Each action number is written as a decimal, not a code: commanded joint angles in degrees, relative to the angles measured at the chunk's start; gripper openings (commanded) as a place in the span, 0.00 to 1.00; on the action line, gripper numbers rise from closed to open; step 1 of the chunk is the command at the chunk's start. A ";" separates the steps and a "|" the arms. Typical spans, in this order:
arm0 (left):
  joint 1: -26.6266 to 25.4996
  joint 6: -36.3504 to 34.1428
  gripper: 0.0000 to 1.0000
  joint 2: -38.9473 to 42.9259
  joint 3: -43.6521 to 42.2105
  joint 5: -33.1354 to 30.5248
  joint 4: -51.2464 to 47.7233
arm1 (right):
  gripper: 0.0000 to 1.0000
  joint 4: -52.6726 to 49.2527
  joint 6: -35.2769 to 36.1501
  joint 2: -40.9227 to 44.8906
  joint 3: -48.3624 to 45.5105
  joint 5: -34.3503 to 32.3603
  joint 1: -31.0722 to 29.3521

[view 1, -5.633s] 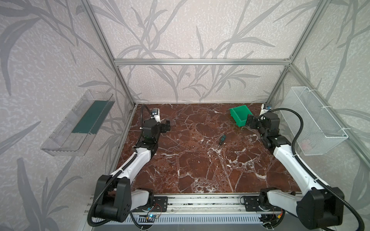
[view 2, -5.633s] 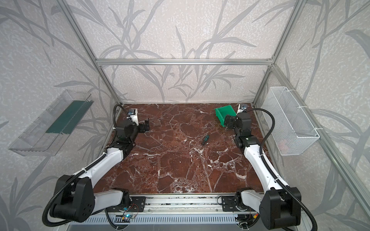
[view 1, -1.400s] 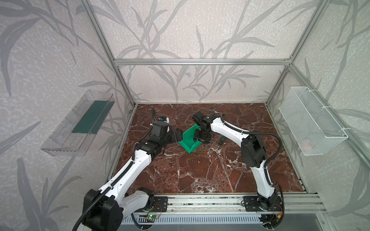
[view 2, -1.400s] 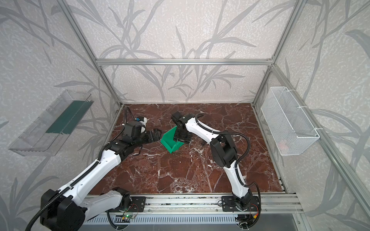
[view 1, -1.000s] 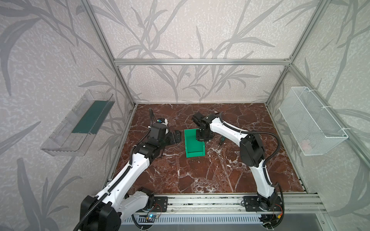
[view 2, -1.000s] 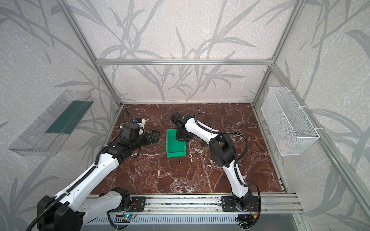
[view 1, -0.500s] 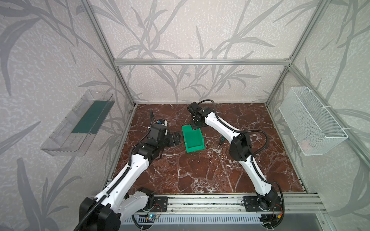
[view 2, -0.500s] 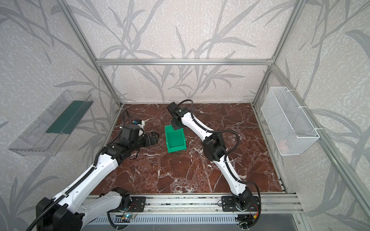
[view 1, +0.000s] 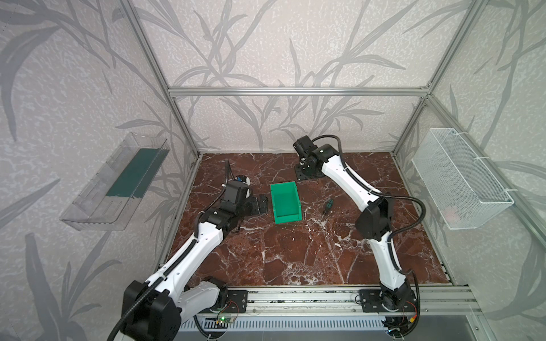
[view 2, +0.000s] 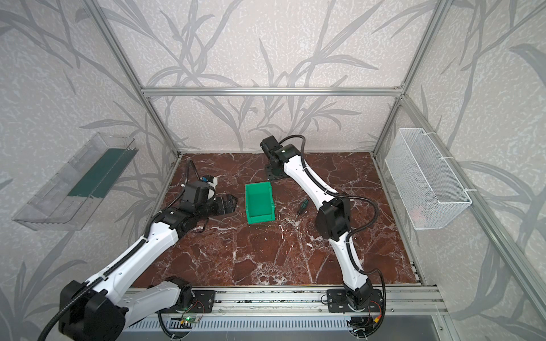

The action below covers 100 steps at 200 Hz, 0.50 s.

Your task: Put the screwdriver in the bin

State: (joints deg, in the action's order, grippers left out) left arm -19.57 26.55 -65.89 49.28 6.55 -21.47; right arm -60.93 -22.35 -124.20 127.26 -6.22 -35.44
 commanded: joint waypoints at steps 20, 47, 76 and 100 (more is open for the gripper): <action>0.24 0.78 0.99 -3.61 3.71 3.72 4.06 | 0.63 13.18 -9.08 10.40 -24.50 4.31 -3.85; 0.24 4.64 0.99 -4.57 2.30 6.32 6.90 | 0.60 16.96 -12.25 11.31 -31.92 6.28 -4.46; 0.23 7.37 0.99 -5.22 0.57 8.16 8.30 | 0.54 18.68 -12.57 8.48 -33.32 7.62 -4.81; 0.24 7.91 0.99 -4.63 -0.13 7.81 7.82 | 0.47 18.25 -11.81 5.24 -31.16 6.82 -4.90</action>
State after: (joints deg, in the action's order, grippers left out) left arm -19.57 32.18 -70.83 50.22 13.45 -14.46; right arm -44.60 -33.58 -116.40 93.73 0.43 -40.56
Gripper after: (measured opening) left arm 0.989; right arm 0.494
